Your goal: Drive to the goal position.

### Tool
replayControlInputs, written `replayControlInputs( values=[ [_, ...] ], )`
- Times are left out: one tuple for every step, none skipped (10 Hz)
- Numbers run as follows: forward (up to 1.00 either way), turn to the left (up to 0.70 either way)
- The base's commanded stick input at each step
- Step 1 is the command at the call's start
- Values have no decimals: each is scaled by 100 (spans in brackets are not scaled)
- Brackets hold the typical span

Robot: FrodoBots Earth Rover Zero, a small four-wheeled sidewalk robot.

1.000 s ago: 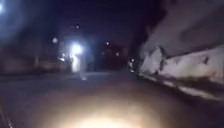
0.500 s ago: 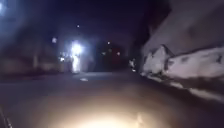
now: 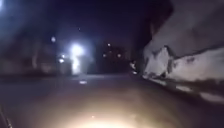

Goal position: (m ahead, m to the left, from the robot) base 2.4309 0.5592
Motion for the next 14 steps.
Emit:
replayControlInputs(
  values=[
    [70, -33],
    [70, -33],
    [70, -26],
    [70, -17],
    [70, -8],
    [70, 0],
    [70, 2],
    [70, 2],
    [70, 2],
    [70, 2],
    [70, 2],
    [70, 2],
    [70, 2],
    [70, 2]
  ],
)
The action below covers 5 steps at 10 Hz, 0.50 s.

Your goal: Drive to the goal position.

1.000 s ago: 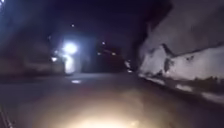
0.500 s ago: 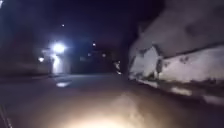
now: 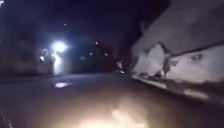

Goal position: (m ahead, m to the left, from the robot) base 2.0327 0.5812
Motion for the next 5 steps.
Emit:
replayControlInputs(
  values=[
    [70, 2],
    [70, 2],
    [70, 2],
    [70, -15],
    [70, -32]
  ],
)
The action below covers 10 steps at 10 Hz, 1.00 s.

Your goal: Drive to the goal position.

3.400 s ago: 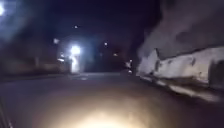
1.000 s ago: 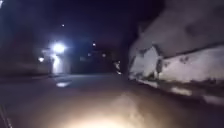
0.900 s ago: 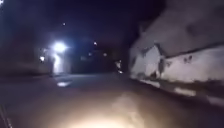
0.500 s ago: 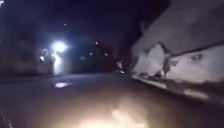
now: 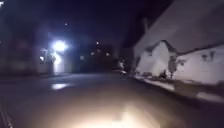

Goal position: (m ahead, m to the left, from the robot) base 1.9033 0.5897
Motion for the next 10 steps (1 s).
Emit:
replayControlInputs(
  values=[
    [70, -33],
    [70, -33],
    [70, -33],
    [70, -33],
    [70, -33],
    [70, -33],
    [70, -33],
    [70, 2],
    [70, 2],
    [70, 2]
  ],
)
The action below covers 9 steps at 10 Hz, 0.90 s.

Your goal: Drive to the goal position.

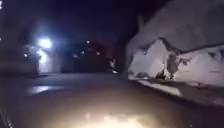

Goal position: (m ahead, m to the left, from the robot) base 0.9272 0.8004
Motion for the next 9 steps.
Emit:
replayControlInputs(
  values=[
    [70, 2],
    [70, 2],
    [70, 2],
    [70, 2],
    [70, 2],
    [70, 2],
    [70, 2],
    [70, 2],
    [70, 2]
  ],
)
